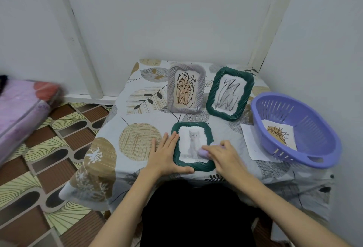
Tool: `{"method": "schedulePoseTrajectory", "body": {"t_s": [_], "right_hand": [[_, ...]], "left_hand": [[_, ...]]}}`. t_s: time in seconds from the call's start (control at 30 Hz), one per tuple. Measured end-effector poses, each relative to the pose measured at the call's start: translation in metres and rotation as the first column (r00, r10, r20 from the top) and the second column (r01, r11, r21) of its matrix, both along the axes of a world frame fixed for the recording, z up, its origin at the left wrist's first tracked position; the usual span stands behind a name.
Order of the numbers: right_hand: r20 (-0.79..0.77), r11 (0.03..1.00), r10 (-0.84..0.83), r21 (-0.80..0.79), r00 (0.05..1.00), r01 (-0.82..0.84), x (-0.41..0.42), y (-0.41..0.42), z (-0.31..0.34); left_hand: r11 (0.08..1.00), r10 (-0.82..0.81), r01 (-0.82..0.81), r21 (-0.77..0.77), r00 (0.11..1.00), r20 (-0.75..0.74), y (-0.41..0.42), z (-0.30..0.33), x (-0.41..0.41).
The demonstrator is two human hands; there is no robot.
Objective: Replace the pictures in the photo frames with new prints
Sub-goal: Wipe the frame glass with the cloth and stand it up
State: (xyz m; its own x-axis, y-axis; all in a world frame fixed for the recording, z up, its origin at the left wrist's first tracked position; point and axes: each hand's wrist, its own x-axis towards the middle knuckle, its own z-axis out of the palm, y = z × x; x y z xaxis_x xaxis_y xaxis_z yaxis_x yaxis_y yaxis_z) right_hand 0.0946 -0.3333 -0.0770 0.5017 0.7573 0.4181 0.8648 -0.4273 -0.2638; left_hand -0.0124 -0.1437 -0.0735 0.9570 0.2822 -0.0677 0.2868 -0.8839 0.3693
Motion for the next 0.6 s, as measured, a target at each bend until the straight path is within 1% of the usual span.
{"method": "schedulePoseTrajectory", "body": {"t_s": [0.07, 0.13, 0.2, 0.23, 0.33, 0.43, 0.5, 0.53, 0.6], "right_hand": [[-0.019, 0.991, -0.130, -0.029, 0.991, 0.129, 0.010, 0.019, 0.007], [-0.039, 0.977, -0.205, -0.065, 0.978, 0.202, 0.011, 0.044, 0.008], [0.027, 0.983, -0.174, -0.059, 0.984, 0.175, -0.005, 0.056, 0.006], [0.070, 0.991, -0.124, -0.037, 0.990, 0.127, -0.016, 0.052, 0.005], [0.133, 0.998, -0.016, 0.055, 0.991, 0.009, -0.034, 0.019, 0.003], [0.020, 0.998, 0.030, 0.056, 0.999, -0.031, -0.020, -0.002, -0.002], [0.018, 1.000, 0.018, 0.017, 1.000, -0.018, 0.002, 0.005, 0.000], [0.005, 1.000, -0.024, 0.009, 1.000, 0.024, 0.014, 0.013, 0.002], [-0.040, 0.987, -0.159, -0.020, 0.986, 0.158, 0.035, 0.034, 0.007]], "left_hand": [[1.000, 0.003, -0.003, -0.004, 1.000, 0.000, 0.000, 0.000, 0.001], [1.000, 0.009, -0.009, -0.005, 1.000, 0.000, -0.001, 0.001, 0.001], [1.000, 0.015, -0.015, 0.000, 1.000, 0.001, -0.001, 0.002, 0.000], [1.000, 0.015, -0.015, 0.000, 1.000, 0.003, -0.001, 0.002, 0.000], [1.000, 0.014, -0.014, -0.004, 1.000, 0.008, 0.000, 0.001, 0.001], [1.000, 0.010, -0.010, -0.007, 1.000, 0.019, 0.000, -0.002, 0.000], [1.000, 0.005, -0.005, -0.009, 1.000, 0.019, 0.001, -0.002, 0.000], [1.000, 0.004, -0.004, -0.010, 1.000, 0.016, 0.001, -0.002, 0.000], [1.000, 0.009, -0.009, -0.011, 1.000, 0.009, 0.001, -0.002, 0.000]]}}
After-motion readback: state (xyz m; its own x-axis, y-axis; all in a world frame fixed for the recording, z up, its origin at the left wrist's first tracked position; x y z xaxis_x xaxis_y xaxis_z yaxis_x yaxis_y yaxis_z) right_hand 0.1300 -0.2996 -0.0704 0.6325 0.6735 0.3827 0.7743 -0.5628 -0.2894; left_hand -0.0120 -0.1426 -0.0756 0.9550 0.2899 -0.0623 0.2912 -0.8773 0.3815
